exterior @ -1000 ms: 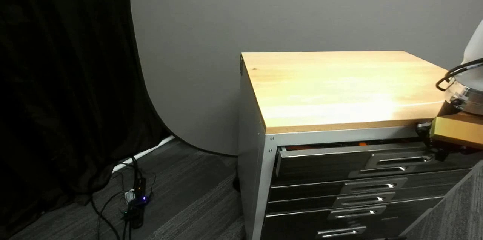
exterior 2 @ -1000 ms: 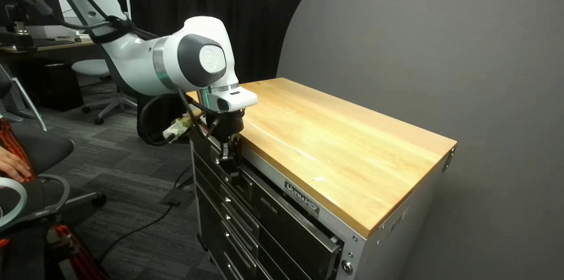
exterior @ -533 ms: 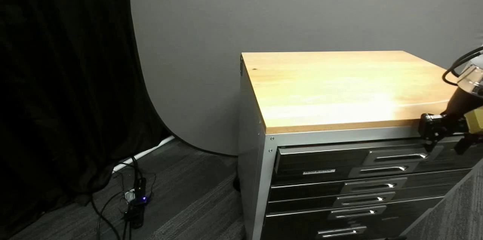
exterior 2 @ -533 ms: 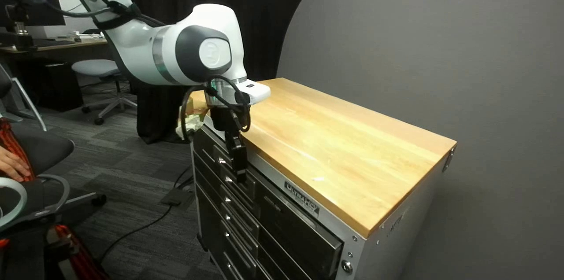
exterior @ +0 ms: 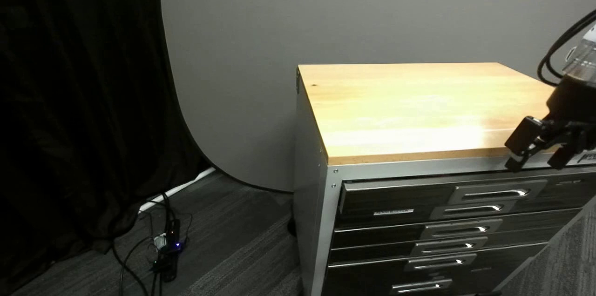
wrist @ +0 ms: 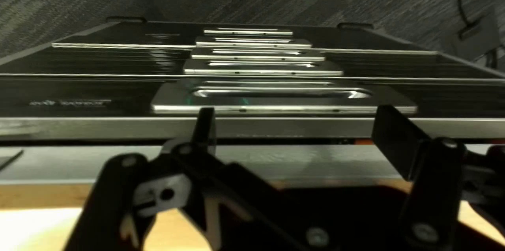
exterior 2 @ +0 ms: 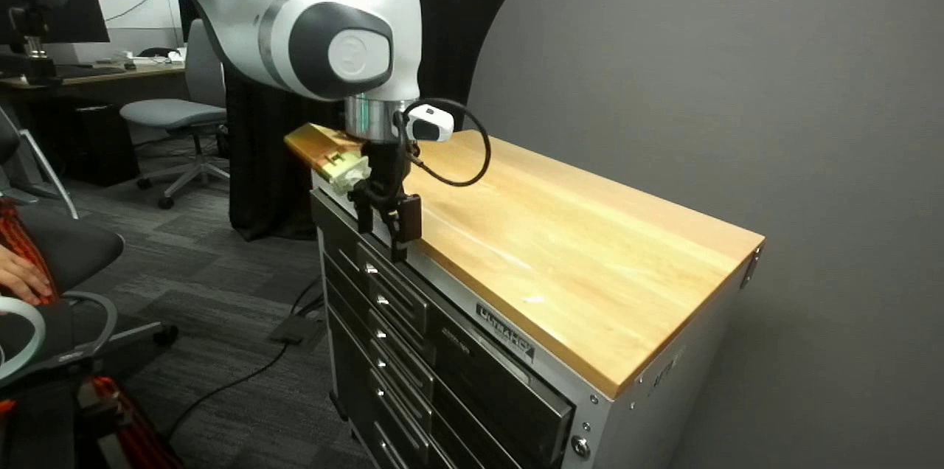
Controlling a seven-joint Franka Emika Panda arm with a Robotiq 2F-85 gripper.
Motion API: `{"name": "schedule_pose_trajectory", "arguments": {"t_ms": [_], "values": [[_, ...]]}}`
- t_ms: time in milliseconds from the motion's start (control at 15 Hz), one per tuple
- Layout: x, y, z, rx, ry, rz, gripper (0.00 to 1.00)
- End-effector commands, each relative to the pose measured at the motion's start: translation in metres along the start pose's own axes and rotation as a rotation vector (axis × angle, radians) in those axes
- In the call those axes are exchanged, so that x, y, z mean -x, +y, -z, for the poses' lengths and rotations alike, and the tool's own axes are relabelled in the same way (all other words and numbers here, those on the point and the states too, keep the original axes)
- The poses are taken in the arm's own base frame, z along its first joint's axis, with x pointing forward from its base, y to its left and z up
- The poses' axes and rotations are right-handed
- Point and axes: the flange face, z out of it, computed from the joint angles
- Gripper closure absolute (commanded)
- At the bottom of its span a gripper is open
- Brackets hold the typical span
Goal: Put the screwdriver in the drawer and close it
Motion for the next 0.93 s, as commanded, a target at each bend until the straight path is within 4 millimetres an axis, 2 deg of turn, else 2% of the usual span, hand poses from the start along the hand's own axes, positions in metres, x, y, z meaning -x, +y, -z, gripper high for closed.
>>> {"name": "schedule_pose_trajectory", "arguments": {"t_ms": [0,133,267,533,667,733,867], "values": [[-0.004,-0.010,0.069,-0.037,-0.035,0.136,0.00],[-0.009,-0.009,0.104,-0.019,-0.052,0.156,0.00],[-0.017,-0.009,0.136,0.056,-0.040,0.105,0.00],[-0.023,-0.019,0.191,0.166,-0.013,0.098,0.00],[-0.025,-0.024,0.204,0.195,-0.055,0.085,0.00],[-0.022,-0.021,0.186,0.160,-0.036,0.107,0.00],[-0.023,-0.025,0.196,0.173,-0.050,0.100,0.00]]}}
